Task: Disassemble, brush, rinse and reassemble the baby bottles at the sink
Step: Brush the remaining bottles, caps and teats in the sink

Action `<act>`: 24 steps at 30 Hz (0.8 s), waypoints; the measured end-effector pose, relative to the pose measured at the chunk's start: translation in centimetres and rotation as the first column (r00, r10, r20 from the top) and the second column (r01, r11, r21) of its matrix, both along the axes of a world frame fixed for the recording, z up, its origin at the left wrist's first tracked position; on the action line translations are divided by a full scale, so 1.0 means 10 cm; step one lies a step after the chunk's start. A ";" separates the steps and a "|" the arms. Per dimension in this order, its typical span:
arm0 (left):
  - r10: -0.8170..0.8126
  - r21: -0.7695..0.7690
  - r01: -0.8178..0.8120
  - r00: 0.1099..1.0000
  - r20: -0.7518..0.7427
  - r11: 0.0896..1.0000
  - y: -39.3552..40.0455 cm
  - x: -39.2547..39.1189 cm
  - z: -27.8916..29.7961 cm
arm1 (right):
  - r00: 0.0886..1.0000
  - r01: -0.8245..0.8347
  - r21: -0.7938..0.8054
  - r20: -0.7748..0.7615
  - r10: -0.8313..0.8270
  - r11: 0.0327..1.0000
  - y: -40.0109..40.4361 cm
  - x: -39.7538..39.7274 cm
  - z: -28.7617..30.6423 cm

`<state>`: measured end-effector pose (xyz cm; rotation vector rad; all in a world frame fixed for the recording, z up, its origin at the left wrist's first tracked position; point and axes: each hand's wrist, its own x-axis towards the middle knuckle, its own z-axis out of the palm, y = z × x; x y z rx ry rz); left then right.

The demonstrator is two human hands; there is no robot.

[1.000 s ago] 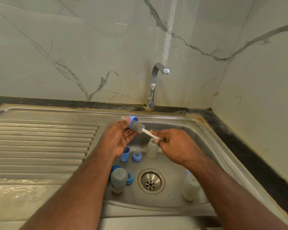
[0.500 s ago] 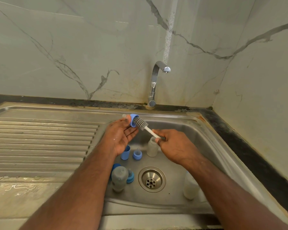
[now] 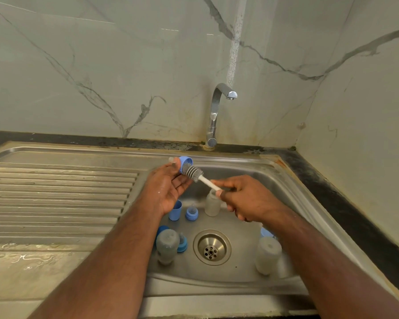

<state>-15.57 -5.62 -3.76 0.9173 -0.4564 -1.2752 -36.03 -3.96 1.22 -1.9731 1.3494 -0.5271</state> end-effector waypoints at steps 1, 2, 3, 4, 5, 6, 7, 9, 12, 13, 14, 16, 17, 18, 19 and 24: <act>-0.007 -0.003 0.007 1.000 -0.004 1.000 0.00 -0.01 0.00 | 0.999 0.036 0.013 0.034 -0.036 0.999 -0.02 -0.02 0.00; -0.017 -0.007 0.017 1.000 -0.004 1.000 0.00 -0.02 0.00 | 0.998 0.054 0.026 0.044 -0.055 0.998 -0.03 -0.02 -0.01; -0.030 -0.012 0.030 1.000 -0.001 0.999 0.00 -0.03 0.00 | 0.997 0.057 0.043 0.043 -0.059 0.997 -0.03 0.00 -0.03; -0.046 -0.015 0.047 0.999 0.004 0.999 0.00 -0.04 0.00 | 0.997 0.057 0.063 0.056 -0.060 0.996 -0.02 0.03 -0.05; -0.059 -0.018 0.059 0.998 0.005 0.998 0.01 -0.05 0.00 | 0.994 0.053 0.088 0.085 -0.061 0.995 -0.01 0.05 -0.07; -0.066 -0.020 0.066 0.998 0.001 0.998 0.01 -0.04 0.01 | 0.991 0.046 0.106 0.124 -0.059 0.993 0.00 0.08 -0.08; -0.069 -0.023 0.068 0.998 -0.008 0.997 0.01 -0.03 0.01 | 0.987 0.037 0.107 0.149 -0.053 0.994 0.02 0.09 -0.09; -0.071 -0.027 0.071 0.997 -0.023 0.997 0.01 -0.03 0.02 | 0.993 0.015 0.047 0.119 -0.020 0.999 0.04 0.08 -0.06; -0.070 -0.013 0.070 0.997 -0.015 0.997 0.01 -0.05 0.01 | 0.994 -0.056 -0.107 -0.098 0.046 0.993 0.04 0.03 0.01; -0.069 -0.008 0.069 0.997 -0.017 0.998 0.02 -0.05 0.01 | 0.986 -0.073 -0.140 -0.161 0.050 0.987 0.04 0.01 0.03; -0.064 -0.006 0.064 0.998 -0.021 0.998 0.02 -0.05 0.01 | 0.981 -0.071 -0.162 -0.192 0.039 0.984 0.02 -0.01 0.04; -0.056 -0.003 0.055 0.998 -0.031 0.998 0.01 -0.05 0.01 | 0.986 -0.029 -0.174 -0.168 -0.001 0.984 0.00 -0.02 0.03; -0.054 -0.001 0.054 0.998 -0.028 0.999 0.02 -0.05 0.01 | 0.992 -0.002 -0.162 -0.125 -0.018 0.987 -0.01 0.00 0.01; -0.057 0.001 0.057 0.998 -0.022 0.998 0.02 -0.06 0.01 | 0.996 0.018 -0.146 -0.086 -0.031 0.989 -0.01 0.02 0.00; -0.064 0.005 0.064 0.998 -0.017 0.998 0.02 -0.06 0.01 | 0.997 0.026 -0.135 -0.066 -0.035 0.990 0.00 0.04 -0.01; -0.080 0.042 0.079 0.997 0.000 0.996 0.02 -0.03 -0.01 | 0.977 -0.097 -0.154 -0.202 0.064 0.983 0.06 0.04 0.04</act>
